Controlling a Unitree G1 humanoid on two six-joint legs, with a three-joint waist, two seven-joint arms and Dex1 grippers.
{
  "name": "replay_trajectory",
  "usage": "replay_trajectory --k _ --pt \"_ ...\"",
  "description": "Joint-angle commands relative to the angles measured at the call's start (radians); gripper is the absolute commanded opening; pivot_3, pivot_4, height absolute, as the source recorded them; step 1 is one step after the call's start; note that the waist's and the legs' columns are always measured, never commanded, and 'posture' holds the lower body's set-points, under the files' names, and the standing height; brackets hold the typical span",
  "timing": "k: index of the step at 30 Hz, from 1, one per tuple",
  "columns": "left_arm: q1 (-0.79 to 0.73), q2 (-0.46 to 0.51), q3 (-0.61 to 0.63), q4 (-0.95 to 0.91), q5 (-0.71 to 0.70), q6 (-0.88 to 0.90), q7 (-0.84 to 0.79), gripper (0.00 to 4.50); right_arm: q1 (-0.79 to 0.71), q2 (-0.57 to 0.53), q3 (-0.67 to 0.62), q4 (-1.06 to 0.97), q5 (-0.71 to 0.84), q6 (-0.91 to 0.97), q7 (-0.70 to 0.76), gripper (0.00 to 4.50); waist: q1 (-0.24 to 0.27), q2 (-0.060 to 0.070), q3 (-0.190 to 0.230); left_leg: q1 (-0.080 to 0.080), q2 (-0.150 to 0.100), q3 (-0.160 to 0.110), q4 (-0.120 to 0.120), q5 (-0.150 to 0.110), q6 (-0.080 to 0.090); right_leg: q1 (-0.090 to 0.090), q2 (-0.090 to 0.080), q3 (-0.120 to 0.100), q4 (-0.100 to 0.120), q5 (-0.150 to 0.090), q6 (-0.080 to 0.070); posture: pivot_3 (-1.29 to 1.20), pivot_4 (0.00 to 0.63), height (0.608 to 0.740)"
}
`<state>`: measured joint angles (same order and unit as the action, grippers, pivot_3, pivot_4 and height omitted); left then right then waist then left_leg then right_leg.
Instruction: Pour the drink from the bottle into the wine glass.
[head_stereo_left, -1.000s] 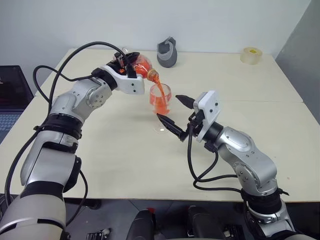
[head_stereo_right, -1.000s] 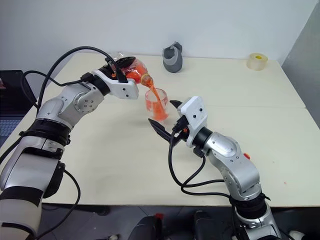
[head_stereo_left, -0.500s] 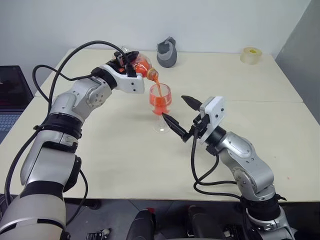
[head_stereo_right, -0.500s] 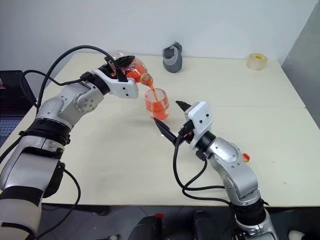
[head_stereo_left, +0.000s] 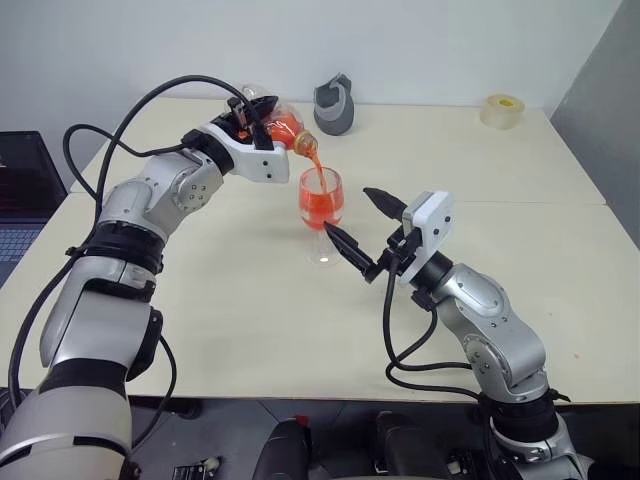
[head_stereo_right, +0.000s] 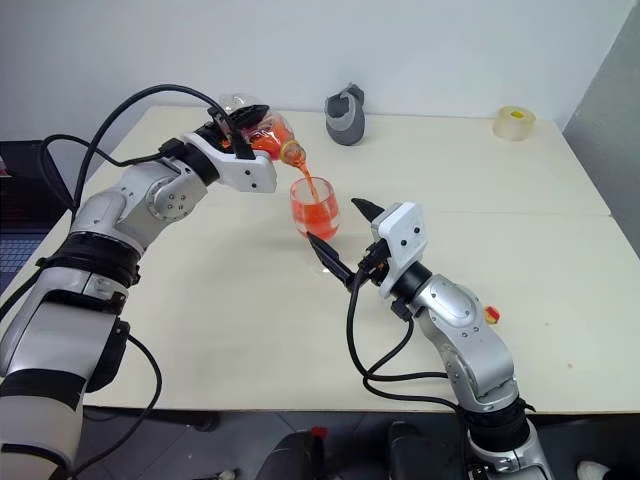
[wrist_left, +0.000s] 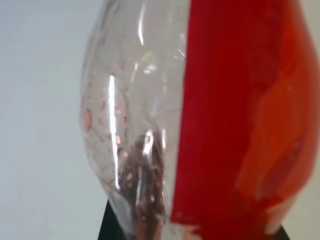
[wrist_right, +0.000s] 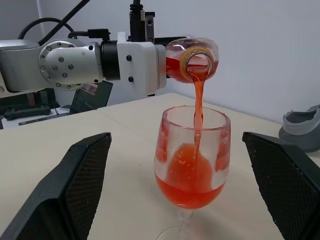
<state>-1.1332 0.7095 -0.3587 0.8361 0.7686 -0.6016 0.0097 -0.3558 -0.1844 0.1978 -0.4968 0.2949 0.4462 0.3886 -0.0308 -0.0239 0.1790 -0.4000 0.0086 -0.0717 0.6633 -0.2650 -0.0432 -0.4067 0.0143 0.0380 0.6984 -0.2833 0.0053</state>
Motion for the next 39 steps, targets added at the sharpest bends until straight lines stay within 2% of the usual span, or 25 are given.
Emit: replay_trajectory --k 1,27,39 --pt "-0.037 0.016 0.008 -0.014 -0.002 -0.009 0.022 0.77 -0.002 0.005 -0.003 -0.029 -0.003 -0.017 -0.005 4.5 0.0 0.0 0.0 0.0 0.0 0.0 0.0 0.0 0.0 0.0 0.0 0.0 0.0 0.0 0.0 0.0 0.15 0.74" --pt "-0.022 0.022 0.006 -0.008 0.002 -0.016 0.021 0.75 0.001 -0.006 0.002 -0.031 0.003 -0.007 0.007 4.5 0.0 0.0 0.0 0.0 0.0 0.0 0.0 0.0 0.0 0.0 0.0 0.0 0.0 0.0 0.0 0.0 0.15 0.74" --pt "0.032 0.005 0.041 -0.062 -0.08 -0.002 -0.031 0.75 -0.003 -0.002 -0.001 -0.031 0.016 0.0 0.009 4.5 0.0 0.0 0.0 0.0 0.0 0.0 0.0 0.0 0.0 0.0 0.0 0.0 0.0 0.0 0.0 0.0 0.15 0.74"
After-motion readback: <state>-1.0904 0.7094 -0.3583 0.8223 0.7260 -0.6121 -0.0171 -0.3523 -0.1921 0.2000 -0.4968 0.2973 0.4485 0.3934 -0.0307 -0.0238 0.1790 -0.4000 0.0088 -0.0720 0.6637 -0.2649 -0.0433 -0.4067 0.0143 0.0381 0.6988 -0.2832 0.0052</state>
